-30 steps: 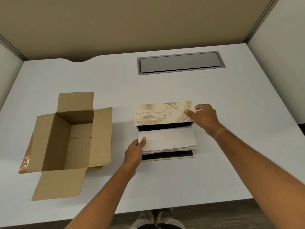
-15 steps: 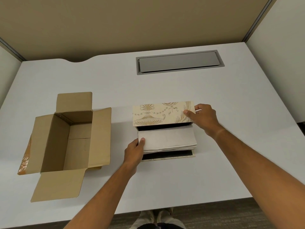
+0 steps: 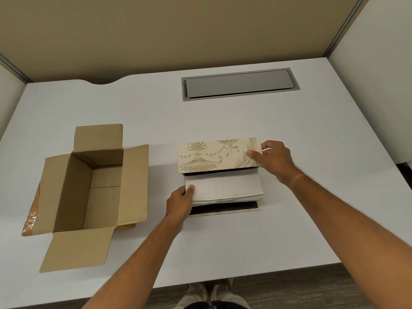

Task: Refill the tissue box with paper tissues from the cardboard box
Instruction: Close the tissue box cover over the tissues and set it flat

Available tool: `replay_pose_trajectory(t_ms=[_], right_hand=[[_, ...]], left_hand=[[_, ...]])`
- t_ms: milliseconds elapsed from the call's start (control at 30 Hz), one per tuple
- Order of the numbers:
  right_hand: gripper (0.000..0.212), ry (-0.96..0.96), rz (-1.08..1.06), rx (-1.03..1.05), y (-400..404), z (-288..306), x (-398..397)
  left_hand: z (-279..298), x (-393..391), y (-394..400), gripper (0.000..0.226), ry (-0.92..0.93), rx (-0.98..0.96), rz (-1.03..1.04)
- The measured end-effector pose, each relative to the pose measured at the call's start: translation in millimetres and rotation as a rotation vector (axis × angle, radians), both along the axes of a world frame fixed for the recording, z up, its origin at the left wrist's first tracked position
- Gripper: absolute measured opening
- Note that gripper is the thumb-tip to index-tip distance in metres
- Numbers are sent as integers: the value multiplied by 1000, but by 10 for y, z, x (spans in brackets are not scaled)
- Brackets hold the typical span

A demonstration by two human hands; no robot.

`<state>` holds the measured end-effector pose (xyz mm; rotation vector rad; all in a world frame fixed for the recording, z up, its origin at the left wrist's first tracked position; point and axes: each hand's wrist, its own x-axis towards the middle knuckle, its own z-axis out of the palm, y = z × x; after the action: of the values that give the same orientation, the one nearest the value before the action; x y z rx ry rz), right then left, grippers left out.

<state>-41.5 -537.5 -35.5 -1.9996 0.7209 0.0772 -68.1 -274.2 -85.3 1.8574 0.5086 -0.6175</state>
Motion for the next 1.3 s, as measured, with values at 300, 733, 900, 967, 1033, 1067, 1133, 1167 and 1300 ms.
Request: replay_pose_trajectory(t_ms=[300,733,900,967,1033,1067,1133,1167,1300], right_hand=[[31,-2,36,12,12,7,-148],[32,-6,23,5,48,21,-175],[32,-8,21,-20,52,18,-163],[32,-5,26,-26,53,22,-159],[31,-2,26,-29,51,20,-162],[31,1,27,-34,53,19,-163],[32,3,25,-42,56,15,-164],[32,0,23,-45,57,11,-164],[32,2,19,-44,58,19,-161]], left_hand=[[10,-2,-25,27,-26,65,-2],[26,-303,17,58,-421,328,-57],[-5,-788,-91,68,-927,502,-610],[-80,-876,-223,72,-941,576,-842],[-118,-871,-331,74,-899,636,-930],[-127,-844,-366,75,-882,650,-950],[-159,-779,-407,76,-857,677,-971],[-173,-747,-418,76,-840,694,-973],[-195,-663,-439,79,-773,735,-979]])
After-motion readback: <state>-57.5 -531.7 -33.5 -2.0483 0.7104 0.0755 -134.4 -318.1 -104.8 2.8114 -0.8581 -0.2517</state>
